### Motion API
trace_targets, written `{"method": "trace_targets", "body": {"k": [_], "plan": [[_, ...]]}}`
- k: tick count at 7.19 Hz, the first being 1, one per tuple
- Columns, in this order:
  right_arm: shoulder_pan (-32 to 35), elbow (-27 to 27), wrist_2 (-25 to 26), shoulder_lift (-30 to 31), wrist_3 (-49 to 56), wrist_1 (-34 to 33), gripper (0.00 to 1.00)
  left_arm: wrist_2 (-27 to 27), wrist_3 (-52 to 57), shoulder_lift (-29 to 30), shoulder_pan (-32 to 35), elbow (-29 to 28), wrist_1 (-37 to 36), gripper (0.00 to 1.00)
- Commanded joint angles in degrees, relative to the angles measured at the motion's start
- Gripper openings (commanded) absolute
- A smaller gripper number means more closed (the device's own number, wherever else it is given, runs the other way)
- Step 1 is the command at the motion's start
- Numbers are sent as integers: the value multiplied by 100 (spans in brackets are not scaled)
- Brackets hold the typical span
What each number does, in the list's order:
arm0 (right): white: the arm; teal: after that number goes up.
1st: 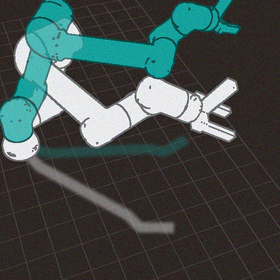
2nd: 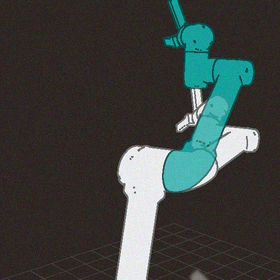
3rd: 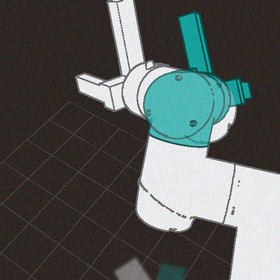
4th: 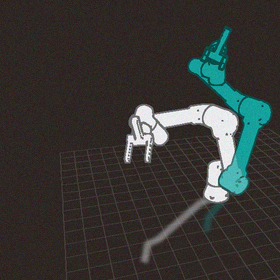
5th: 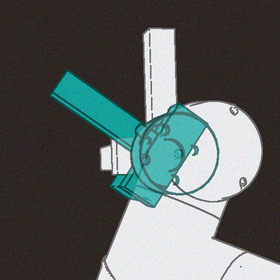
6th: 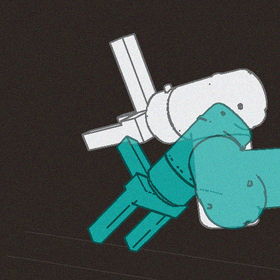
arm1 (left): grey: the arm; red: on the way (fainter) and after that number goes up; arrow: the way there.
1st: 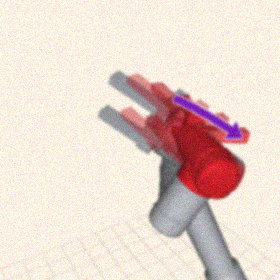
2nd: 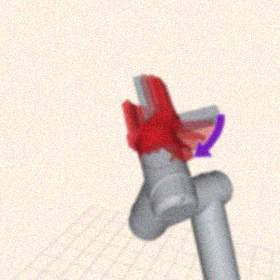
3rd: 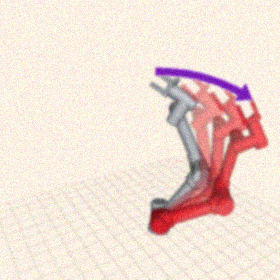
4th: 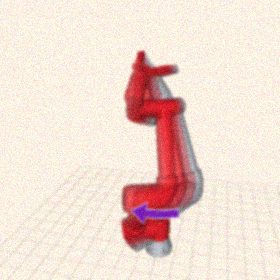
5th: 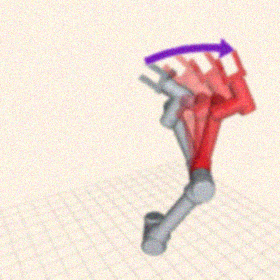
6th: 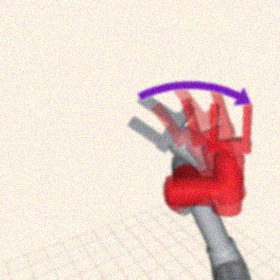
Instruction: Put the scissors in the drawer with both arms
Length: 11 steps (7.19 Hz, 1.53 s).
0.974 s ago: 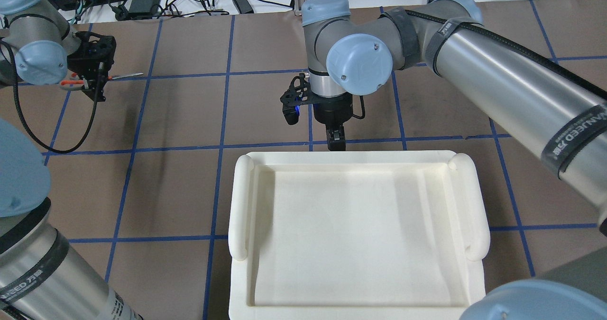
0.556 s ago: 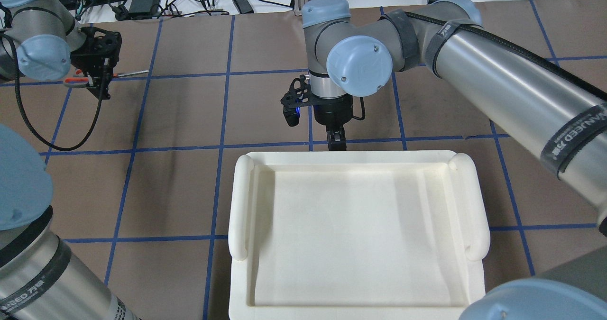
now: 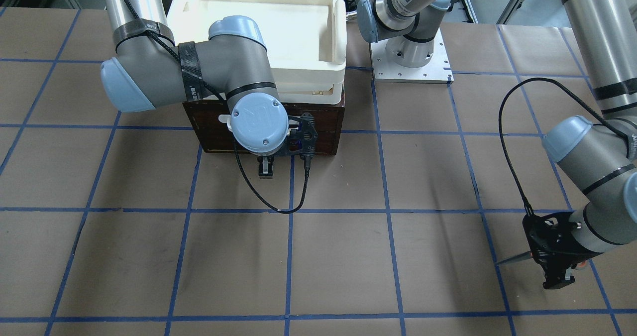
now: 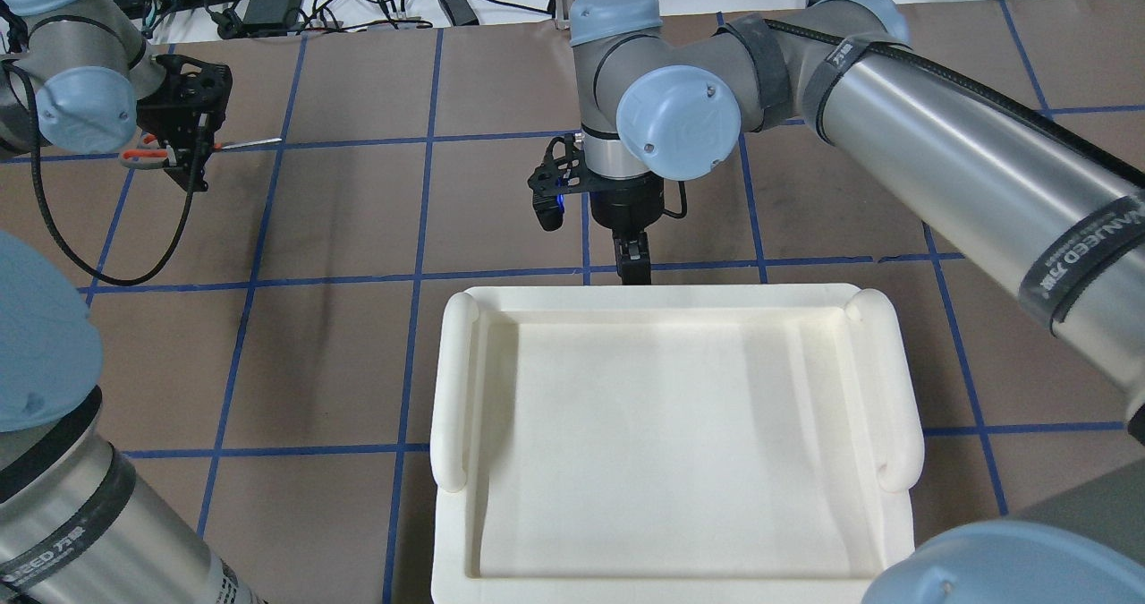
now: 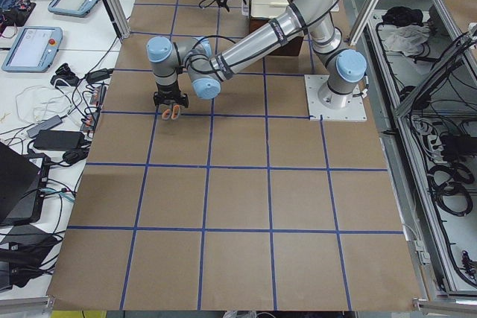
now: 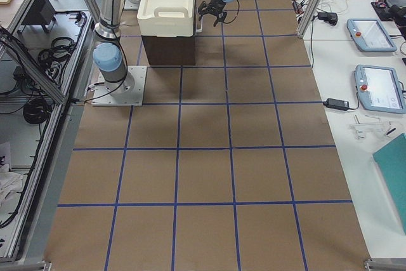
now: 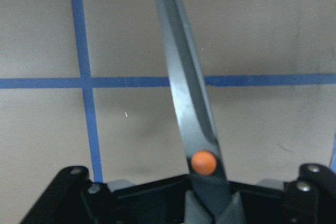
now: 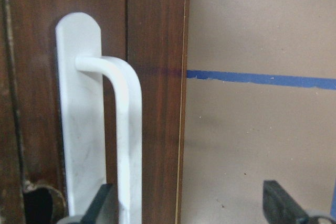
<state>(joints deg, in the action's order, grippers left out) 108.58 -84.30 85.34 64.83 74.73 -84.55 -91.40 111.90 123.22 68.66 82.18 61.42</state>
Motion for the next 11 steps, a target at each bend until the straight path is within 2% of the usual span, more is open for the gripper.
{"method": "trace_targets", "body": {"k": [1, 5, 11], "plan": [[-4, -7, 0, -14, 7, -18, 100, 8, -2, 9, -2, 0, 1, 0], [-12, -25, 0, -15, 24, -44, 100, -9, 7, 35, -2, 0, -8, 0], [-12, -25, 0, -6, 42, -500, 100, 17, 7, 71, -10, 0, -8, 0]]}}
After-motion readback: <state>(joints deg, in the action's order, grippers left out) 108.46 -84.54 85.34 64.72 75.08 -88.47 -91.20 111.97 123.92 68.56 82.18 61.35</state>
